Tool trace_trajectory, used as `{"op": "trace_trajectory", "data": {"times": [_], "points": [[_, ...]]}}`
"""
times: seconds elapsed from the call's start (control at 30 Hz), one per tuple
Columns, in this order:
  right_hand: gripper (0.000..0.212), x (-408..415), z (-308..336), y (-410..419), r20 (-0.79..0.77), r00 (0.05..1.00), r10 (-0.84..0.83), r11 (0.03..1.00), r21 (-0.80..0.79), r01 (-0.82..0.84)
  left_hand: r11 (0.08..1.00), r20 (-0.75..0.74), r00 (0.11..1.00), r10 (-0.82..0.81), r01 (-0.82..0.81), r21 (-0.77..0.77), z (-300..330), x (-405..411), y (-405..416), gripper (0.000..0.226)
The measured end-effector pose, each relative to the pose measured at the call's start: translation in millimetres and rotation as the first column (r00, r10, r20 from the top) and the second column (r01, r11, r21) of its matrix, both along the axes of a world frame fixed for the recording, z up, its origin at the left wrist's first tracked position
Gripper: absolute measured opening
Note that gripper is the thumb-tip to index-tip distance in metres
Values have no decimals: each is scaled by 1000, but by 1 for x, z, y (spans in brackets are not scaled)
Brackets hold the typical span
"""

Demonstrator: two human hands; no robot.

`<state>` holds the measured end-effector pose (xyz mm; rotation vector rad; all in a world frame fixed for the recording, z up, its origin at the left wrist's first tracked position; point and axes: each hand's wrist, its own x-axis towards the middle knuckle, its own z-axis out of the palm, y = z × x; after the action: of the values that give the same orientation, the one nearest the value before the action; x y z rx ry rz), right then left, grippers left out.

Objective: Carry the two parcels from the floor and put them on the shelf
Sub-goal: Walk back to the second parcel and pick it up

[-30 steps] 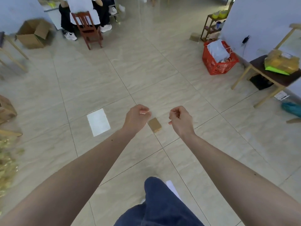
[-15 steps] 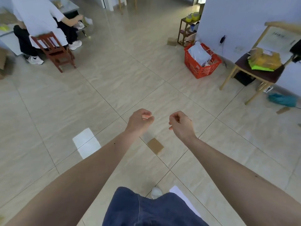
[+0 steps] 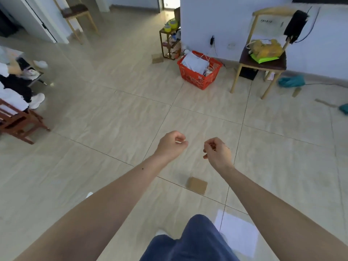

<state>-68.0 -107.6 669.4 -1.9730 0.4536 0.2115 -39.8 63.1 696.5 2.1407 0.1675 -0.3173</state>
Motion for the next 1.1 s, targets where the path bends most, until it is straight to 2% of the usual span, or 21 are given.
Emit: {"op": "trace_trajectory", "data": {"times": [0.33,0.57,0.73,0.97,1.1], "points": [[15,30,-16,0,-40,936,-348,937,-54,346,939,-12,942,-337,337,74,-22,107,-18,21],[14,72,-5,-24,-26,843,-538,842,-67,535,818,-31,821,-570,570,78,-10,169,-72,19],[16,86,0,-34,-27,764,-644,764,-65,642,722,-64,722,-689,691,16,-5,200,-107,19],[16,106,-10,-41,-57,562,-825,564,-23,826,496,-83,493,-866,868,-14,-10,237,-155,12],[15,121,-22,-43,-60,362,-930,363,-20,931,322,-92,321,-943,947,3,-22,260,-181,15]]}}
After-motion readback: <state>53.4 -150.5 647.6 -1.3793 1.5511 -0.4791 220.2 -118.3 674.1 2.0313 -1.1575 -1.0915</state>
